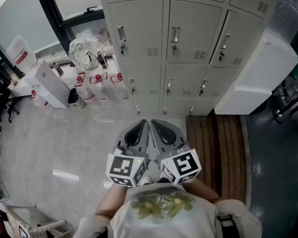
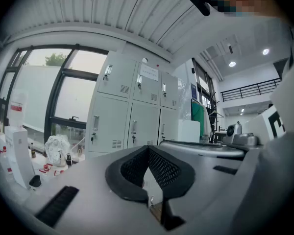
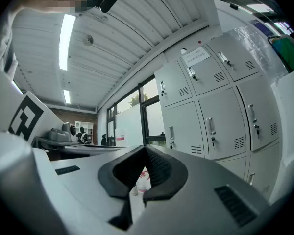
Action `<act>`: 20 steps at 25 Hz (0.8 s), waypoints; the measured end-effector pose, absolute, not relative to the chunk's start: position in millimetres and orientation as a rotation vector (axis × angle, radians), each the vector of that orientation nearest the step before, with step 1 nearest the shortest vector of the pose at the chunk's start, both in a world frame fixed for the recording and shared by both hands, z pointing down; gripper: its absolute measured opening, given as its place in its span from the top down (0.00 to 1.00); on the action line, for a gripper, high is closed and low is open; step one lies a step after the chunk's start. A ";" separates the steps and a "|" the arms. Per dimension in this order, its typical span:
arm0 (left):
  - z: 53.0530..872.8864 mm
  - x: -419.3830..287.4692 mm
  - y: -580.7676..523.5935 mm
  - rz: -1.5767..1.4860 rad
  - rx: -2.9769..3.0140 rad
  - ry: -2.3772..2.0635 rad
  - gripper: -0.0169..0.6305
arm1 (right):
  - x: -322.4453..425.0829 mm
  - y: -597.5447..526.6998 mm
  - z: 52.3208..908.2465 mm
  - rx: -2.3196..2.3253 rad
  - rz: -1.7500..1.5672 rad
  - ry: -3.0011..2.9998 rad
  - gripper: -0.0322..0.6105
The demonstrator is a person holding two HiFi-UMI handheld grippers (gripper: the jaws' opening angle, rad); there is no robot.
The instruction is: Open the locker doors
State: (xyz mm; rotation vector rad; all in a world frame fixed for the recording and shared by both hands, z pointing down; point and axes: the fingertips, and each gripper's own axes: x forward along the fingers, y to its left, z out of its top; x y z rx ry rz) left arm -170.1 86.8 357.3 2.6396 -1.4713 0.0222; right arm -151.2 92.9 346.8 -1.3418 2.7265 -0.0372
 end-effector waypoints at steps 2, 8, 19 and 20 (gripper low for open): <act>359.7 -165.7 85.0 0.024 2.635 -1.472 0.93 | -146.2 91.2 348.6 -1.350 -0.052 2.730 0.90; 361.5 -151.6 76.3 0.028 2.624 -1.490 0.93 | -131.5 83.3 350.9 -1.362 -0.044 2.732 0.90; 380.0 -150.1 54.3 0.028 2.505 -1.652 0.93 | -130.0 60.1 368.7 -1.271 -0.025 2.851 0.90; 381.4 -153.4 52.1 0.025 2.490 -1.661 0.93 | -133.3 58.1 369.7 -1.256 -0.024 2.863 0.90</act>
